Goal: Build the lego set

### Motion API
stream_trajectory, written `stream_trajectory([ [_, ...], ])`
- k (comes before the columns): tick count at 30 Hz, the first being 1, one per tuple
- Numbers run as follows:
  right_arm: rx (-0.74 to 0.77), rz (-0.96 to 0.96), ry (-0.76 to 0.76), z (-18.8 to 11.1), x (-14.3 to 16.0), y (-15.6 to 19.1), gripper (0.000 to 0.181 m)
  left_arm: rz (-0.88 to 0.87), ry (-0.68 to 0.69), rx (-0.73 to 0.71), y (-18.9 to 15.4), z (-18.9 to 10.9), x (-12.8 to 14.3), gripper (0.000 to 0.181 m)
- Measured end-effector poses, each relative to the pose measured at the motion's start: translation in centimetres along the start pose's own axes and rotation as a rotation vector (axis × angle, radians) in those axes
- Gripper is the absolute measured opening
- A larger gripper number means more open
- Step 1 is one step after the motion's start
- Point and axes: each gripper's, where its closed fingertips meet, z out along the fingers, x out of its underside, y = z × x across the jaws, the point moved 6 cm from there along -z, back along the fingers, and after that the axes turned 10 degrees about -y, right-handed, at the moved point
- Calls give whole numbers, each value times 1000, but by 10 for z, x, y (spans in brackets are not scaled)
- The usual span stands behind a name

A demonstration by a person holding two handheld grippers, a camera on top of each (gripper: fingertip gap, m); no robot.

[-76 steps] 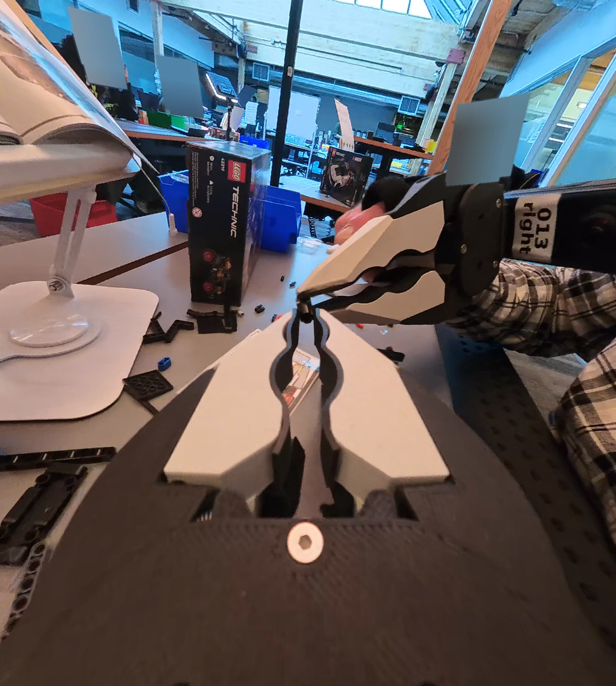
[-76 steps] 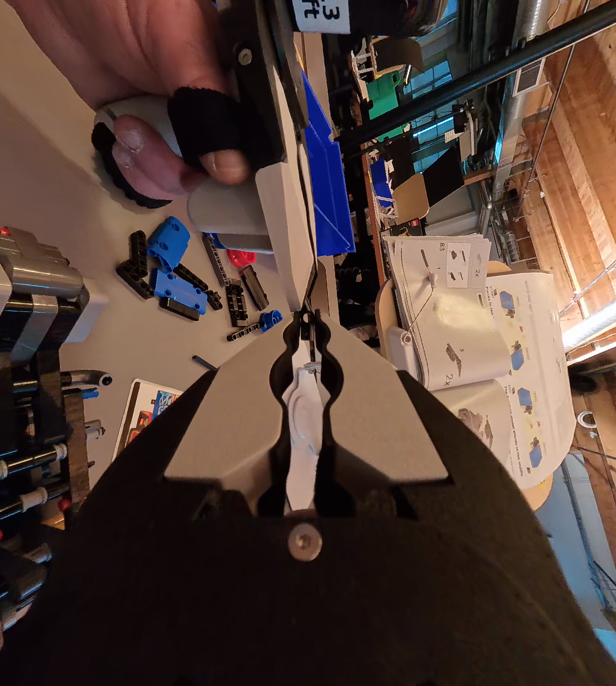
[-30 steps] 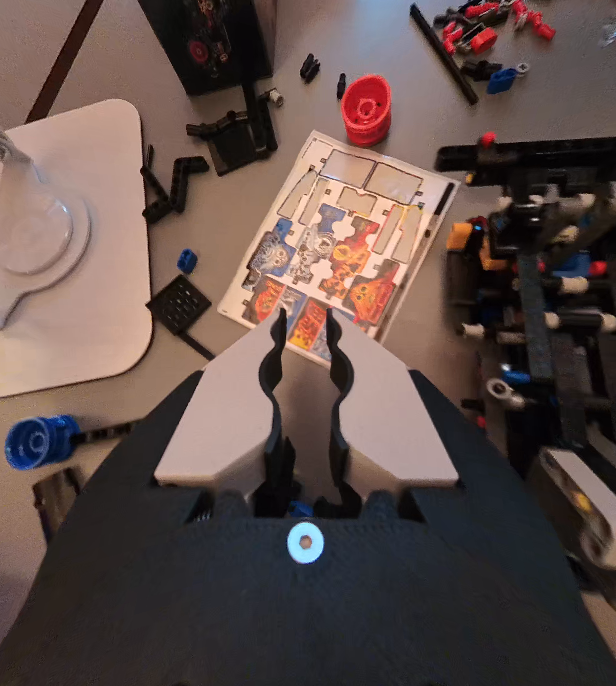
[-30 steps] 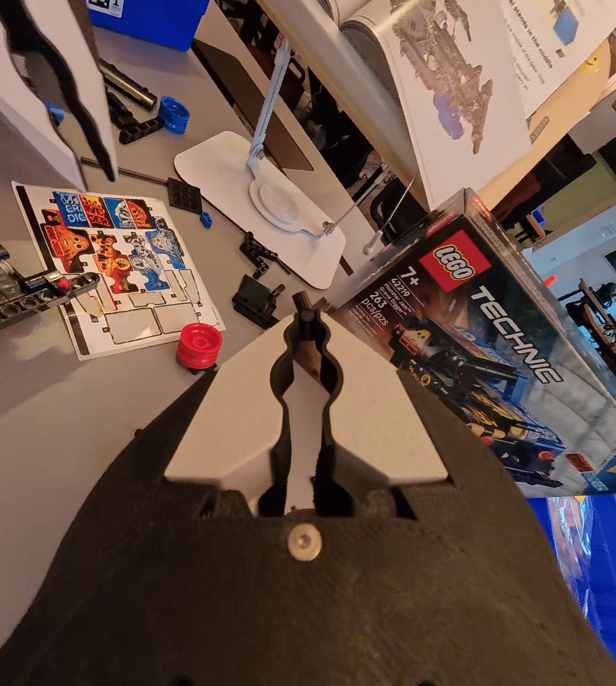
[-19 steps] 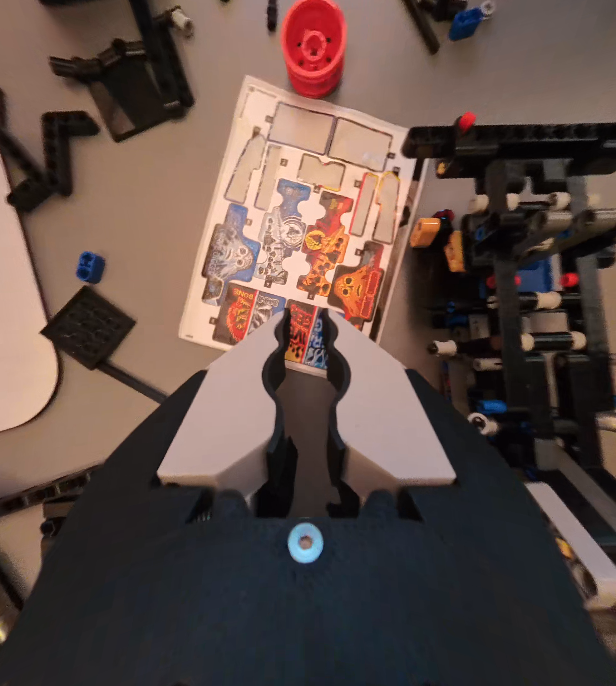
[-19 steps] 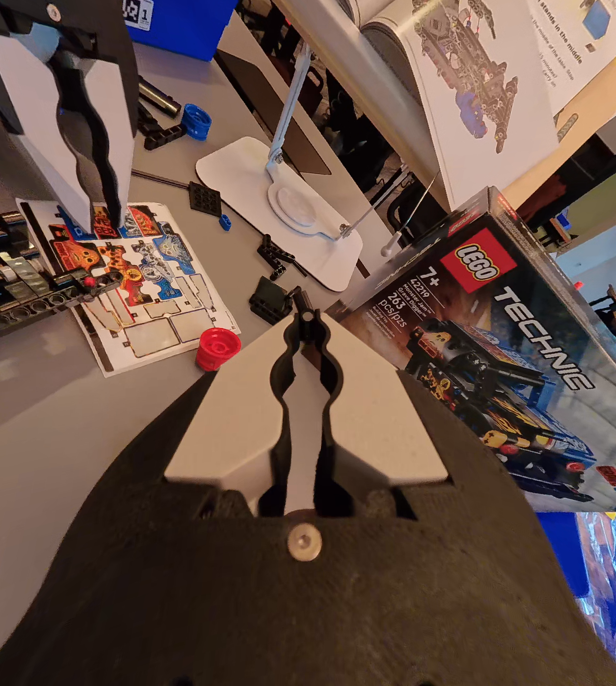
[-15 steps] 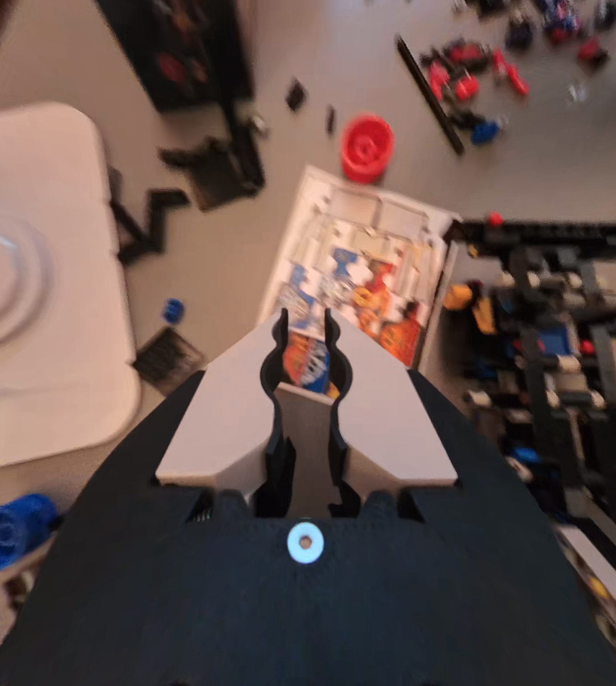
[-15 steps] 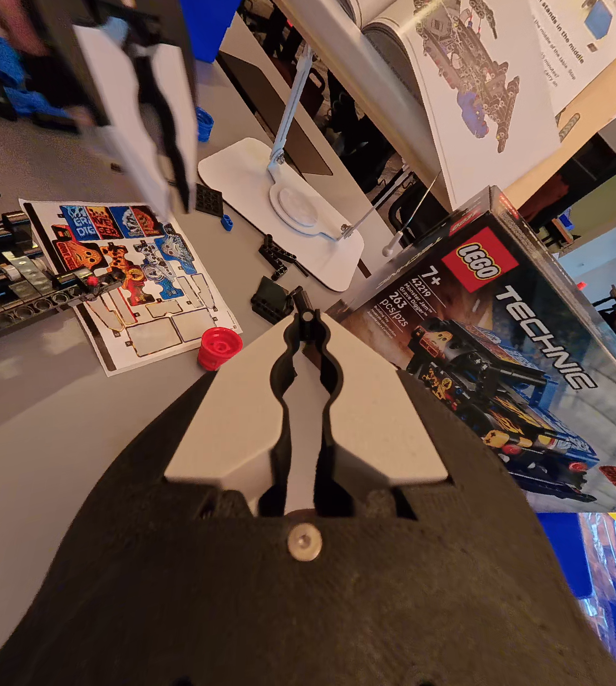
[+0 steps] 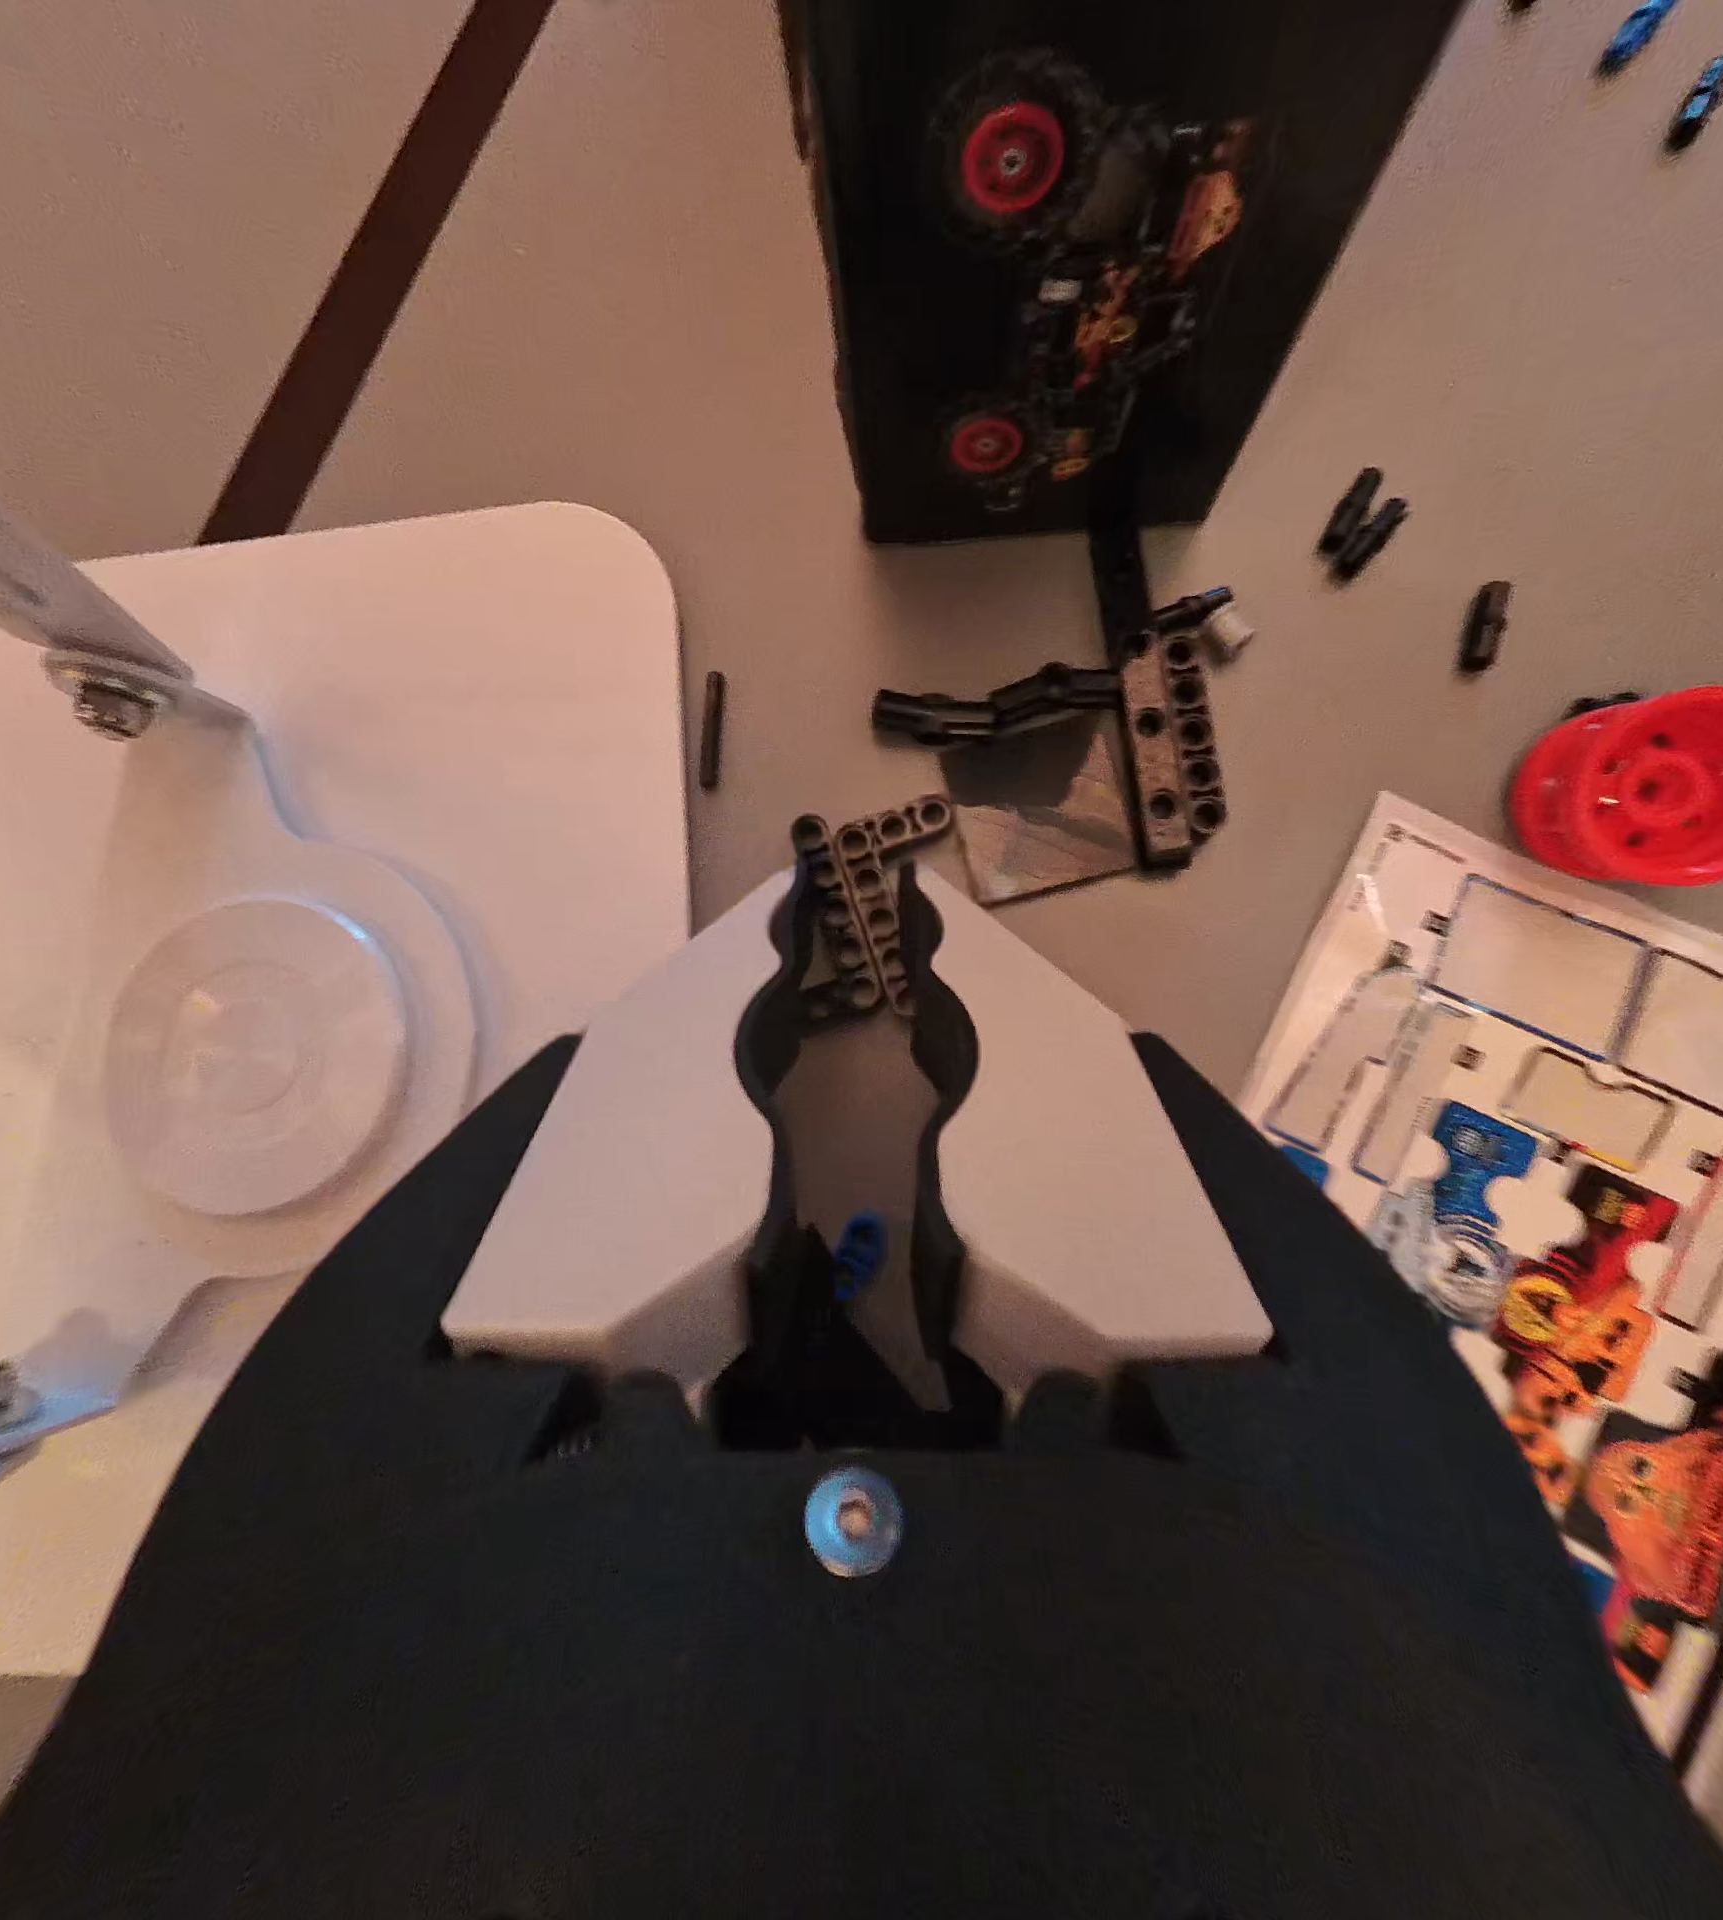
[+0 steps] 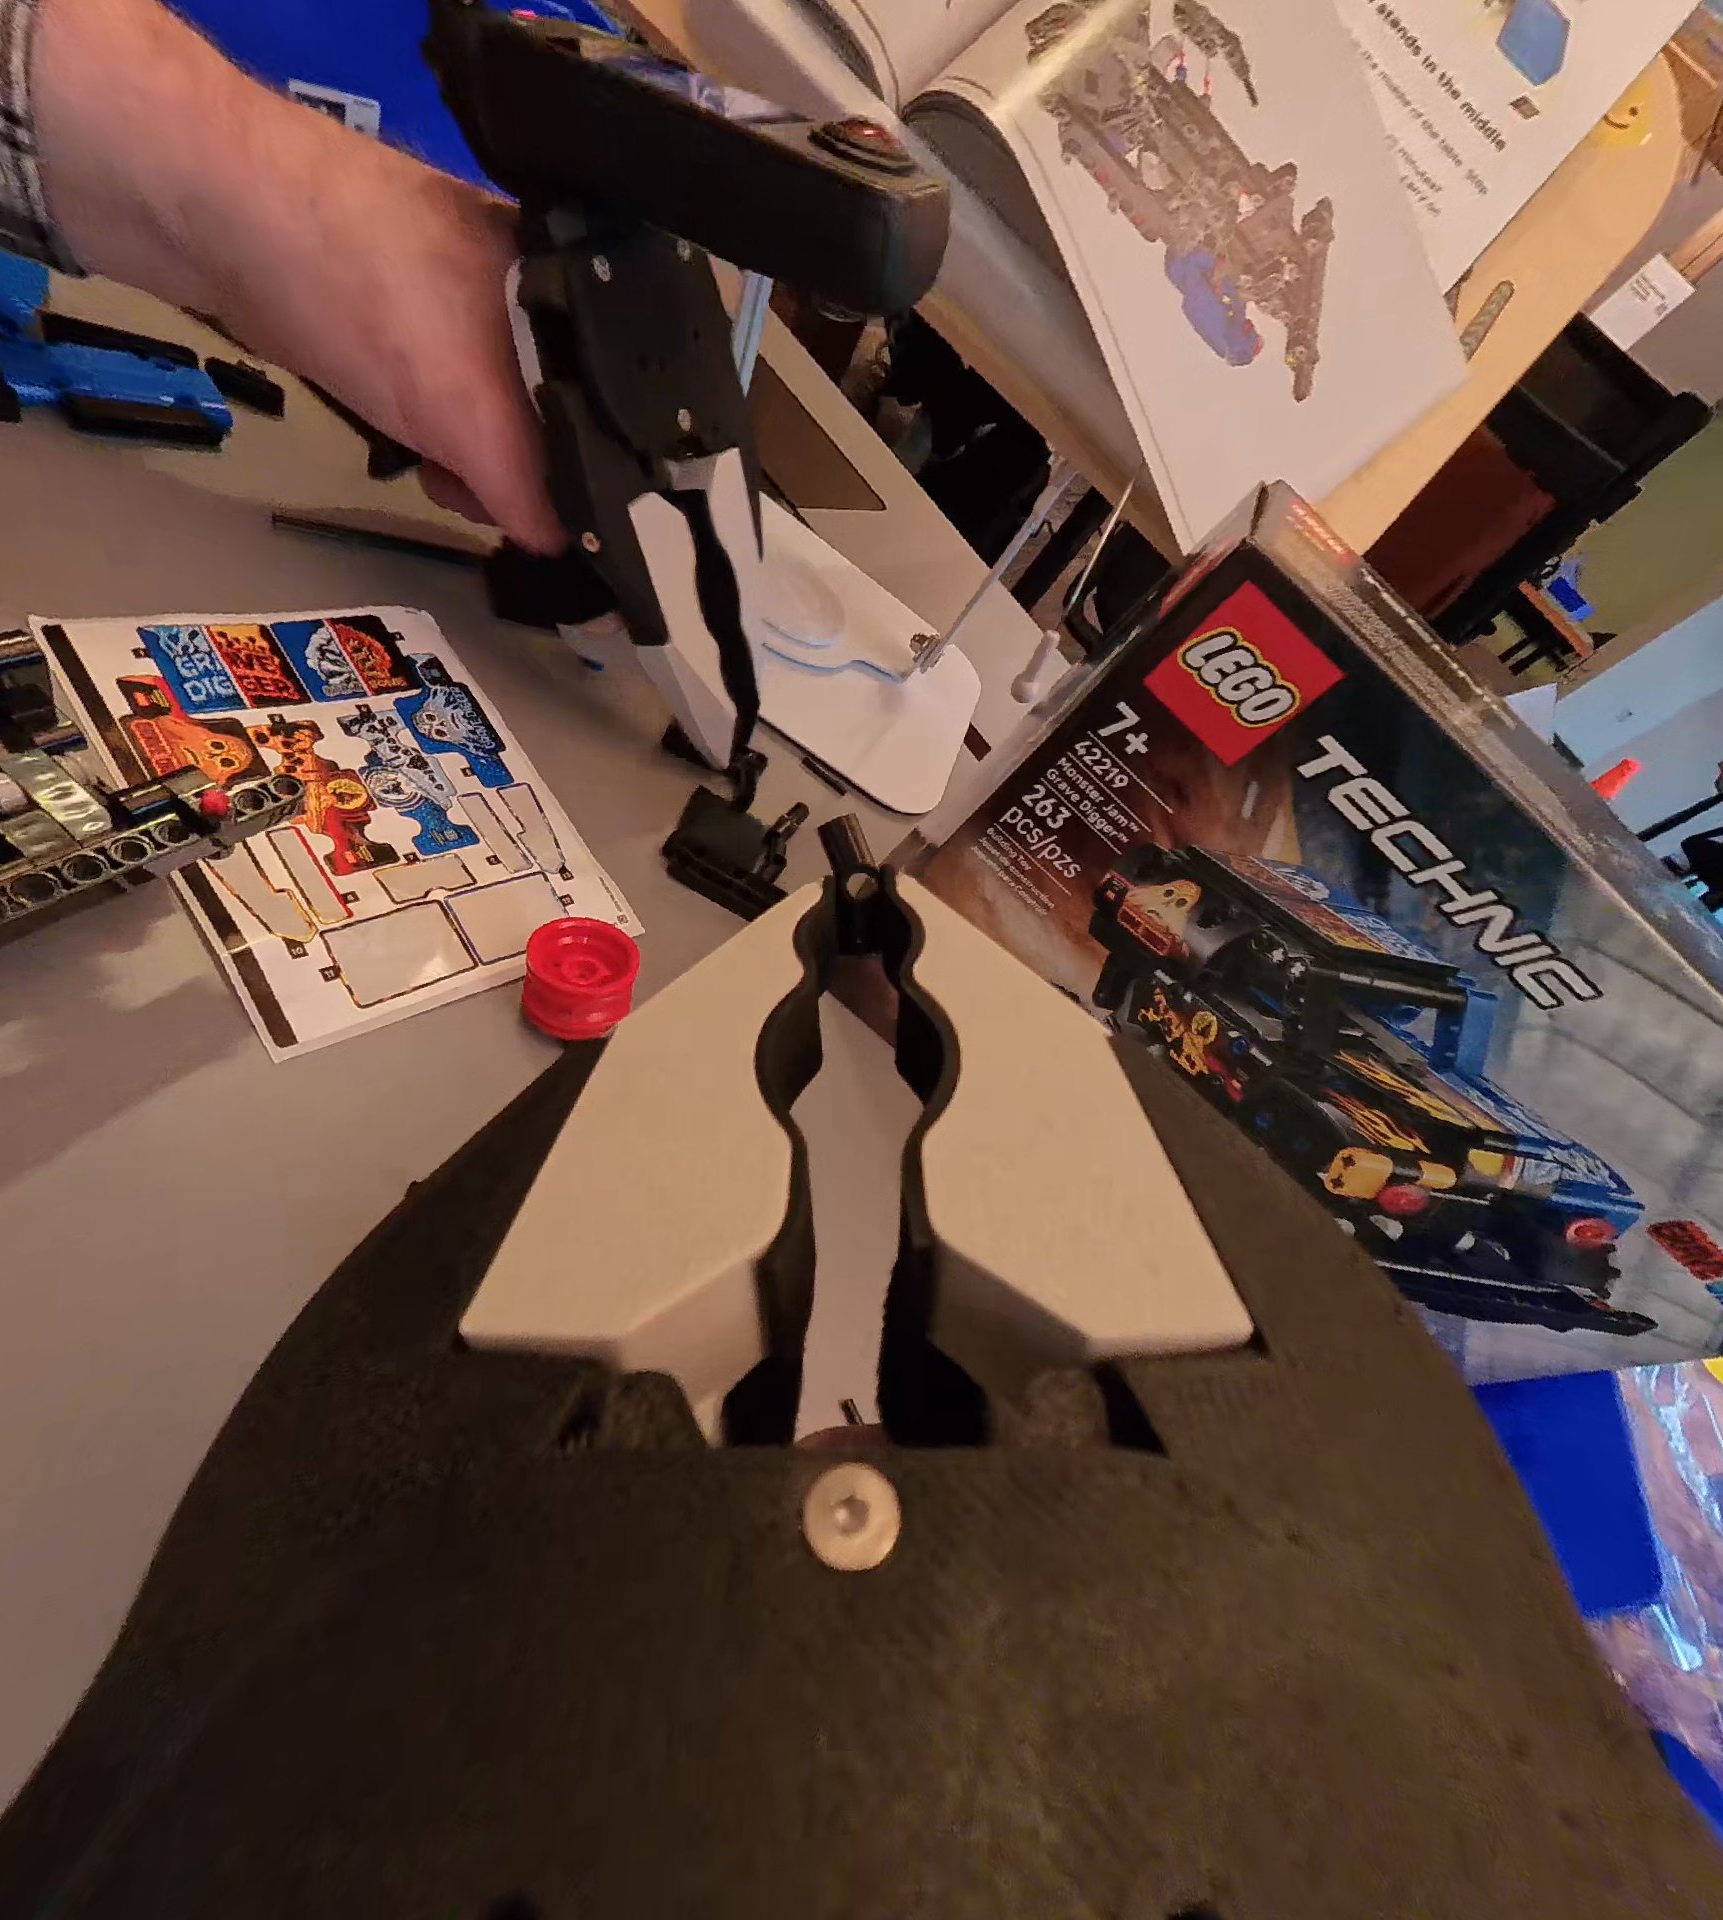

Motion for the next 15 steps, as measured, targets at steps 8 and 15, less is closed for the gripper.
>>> stream_trajectory([
  [8,48,37,-31,-13,-3,-14,5,-27,-33,127,-13,-23,-12,22],
  [15,113,119,-37,-26,5,-35,5,65,40,51,-4,-32,-4,24],
])
